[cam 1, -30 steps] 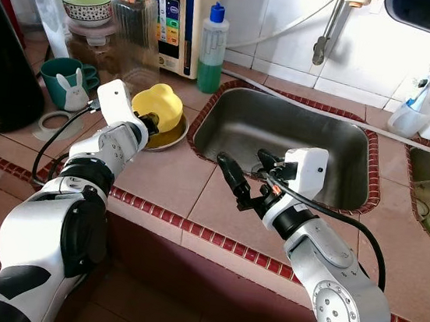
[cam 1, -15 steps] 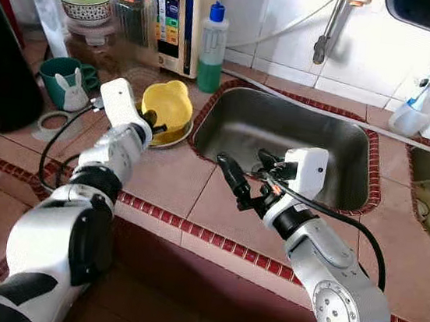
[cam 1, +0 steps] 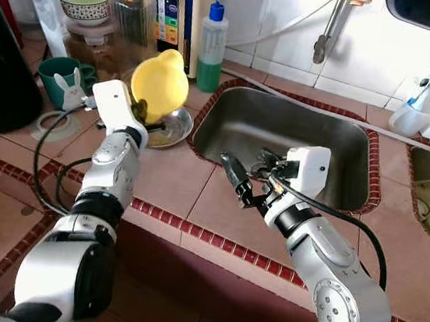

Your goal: Kitchen organization

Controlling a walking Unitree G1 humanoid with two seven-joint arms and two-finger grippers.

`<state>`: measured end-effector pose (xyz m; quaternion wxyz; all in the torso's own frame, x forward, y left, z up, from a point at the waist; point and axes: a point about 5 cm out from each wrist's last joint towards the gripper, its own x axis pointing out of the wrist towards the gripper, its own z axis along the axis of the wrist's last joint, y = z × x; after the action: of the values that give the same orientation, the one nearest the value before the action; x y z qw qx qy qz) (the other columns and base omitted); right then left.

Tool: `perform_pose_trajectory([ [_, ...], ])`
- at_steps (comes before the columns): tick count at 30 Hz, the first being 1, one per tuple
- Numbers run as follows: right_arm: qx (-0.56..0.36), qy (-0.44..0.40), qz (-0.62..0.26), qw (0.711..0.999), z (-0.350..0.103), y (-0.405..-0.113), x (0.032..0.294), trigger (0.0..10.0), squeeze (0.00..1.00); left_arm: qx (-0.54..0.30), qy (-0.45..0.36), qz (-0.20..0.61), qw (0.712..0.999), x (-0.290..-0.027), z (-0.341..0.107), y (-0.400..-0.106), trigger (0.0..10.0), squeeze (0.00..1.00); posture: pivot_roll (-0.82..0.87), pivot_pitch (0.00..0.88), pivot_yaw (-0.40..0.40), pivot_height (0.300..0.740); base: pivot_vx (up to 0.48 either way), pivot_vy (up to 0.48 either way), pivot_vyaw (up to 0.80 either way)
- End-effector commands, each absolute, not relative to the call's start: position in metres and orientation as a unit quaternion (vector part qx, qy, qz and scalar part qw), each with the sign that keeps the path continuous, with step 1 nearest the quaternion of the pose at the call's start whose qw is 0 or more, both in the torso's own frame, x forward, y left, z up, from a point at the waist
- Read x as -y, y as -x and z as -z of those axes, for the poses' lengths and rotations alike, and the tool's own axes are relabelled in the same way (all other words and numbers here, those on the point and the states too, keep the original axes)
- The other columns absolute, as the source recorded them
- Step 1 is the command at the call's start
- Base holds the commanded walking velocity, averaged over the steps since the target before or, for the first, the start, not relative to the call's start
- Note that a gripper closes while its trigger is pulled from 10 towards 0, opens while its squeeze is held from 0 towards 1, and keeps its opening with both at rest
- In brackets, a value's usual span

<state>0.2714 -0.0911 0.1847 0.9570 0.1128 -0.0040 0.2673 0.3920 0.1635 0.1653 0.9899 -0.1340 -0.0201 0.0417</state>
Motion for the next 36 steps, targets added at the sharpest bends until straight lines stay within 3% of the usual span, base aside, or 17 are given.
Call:
perform_pose_trajectory([
  [1, 0.010, -0.112, -0.259, 0.959, -0.187, -0.274, 0.093, 10.0, 0.00, 0.061, 0.100, -0.028, 0.993, -0.158, -0.175, -0.387, 0.0, 0.00, 0.06, 0.038, 0.013, 0.740, 0.000, 0.000, 0.00],
  [9, 0.028, -0.112, -0.222, 0.968, -0.190, -0.282, 0.102, 10.0, 0.00, 0.115, 0.035, 0.011, 0.993, -0.142, -0.175, -0.362, 0.0, 0.00, 0.07, 0.031, 0.008, 0.740, 0.000, 0.000, 0.00],
  [16, 0.044, -0.097, -0.194, 0.975, -0.192, -0.284, 0.108, 10.0, 0.00, 0.113, 0.027, 0.044, 0.992, -0.123, -0.170, -0.340, 0.0, 0.00, 0.07, 0.027, 0.010, 0.740, 0.000, 0.000, 0.00],
  [22, 0.041, -0.101, -0.187, 0.976, -0.191, -0.285, 0.110, 10.0, 0.00, 0.110, 0.025, 0.051, 0.992, -0.119, -0.169, -0.336, 0.0, 0.00, 0.07, 0.028, 0.007, 0.740, 0.000, 0.000, 0.00],
  [32, 0.036, -0.101, -0.186, 0.977, -0.189, -0.286, 0.109, 10.0, 0.00, 0.100, 0.025, 0.049, 0.994, -0.123, -0.174, -0.337, 0.1, 0.00, 0.07, 0.031, 0.008, 0.740, 0.000, 0.000, -0.74],
  [36, 0.040, -0.100, -0.185, 0.977, -0.189, -0.287, 0.109, 10.0, 0.00, 0.098, 0.023, 0.051, 0.994, -0.121, -0.174, -0.335, 0.5, 0.00, 0.07, 0.033, 0.008, 0.740, 0.000, 0.000, 0.00],
])
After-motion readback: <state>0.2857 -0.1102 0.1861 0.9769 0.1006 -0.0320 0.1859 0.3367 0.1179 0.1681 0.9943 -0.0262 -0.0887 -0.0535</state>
